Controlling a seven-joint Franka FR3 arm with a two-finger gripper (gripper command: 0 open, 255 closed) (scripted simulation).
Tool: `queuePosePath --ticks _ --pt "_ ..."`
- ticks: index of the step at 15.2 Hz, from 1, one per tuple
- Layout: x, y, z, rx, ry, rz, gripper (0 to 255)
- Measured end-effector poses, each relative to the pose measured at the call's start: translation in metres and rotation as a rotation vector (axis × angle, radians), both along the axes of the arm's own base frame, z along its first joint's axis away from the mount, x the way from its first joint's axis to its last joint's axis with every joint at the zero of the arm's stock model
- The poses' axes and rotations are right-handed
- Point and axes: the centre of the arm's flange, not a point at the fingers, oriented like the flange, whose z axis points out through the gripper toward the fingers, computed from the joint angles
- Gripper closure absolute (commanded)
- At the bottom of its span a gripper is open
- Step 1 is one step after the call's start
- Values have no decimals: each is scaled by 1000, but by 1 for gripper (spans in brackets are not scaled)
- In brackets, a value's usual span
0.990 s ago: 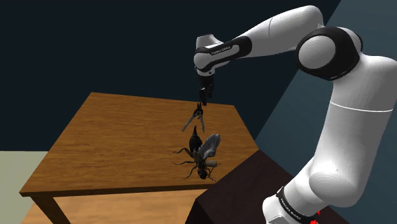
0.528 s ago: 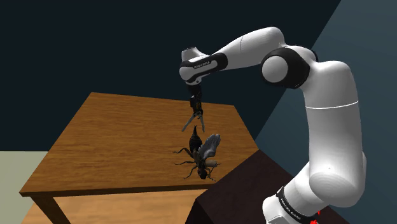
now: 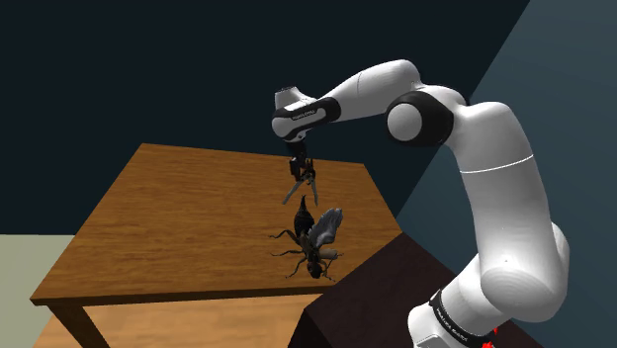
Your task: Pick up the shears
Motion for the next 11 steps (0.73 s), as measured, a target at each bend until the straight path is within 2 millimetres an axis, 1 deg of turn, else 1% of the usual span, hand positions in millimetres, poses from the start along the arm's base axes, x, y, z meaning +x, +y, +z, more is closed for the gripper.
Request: queuePosePath --ticks 2,3,11 --pt "-1 0 -11 0 0 0 0" --pt "0 0 -12 0 0 0 255" --pt "0 0 -14 0 -1 0 255"
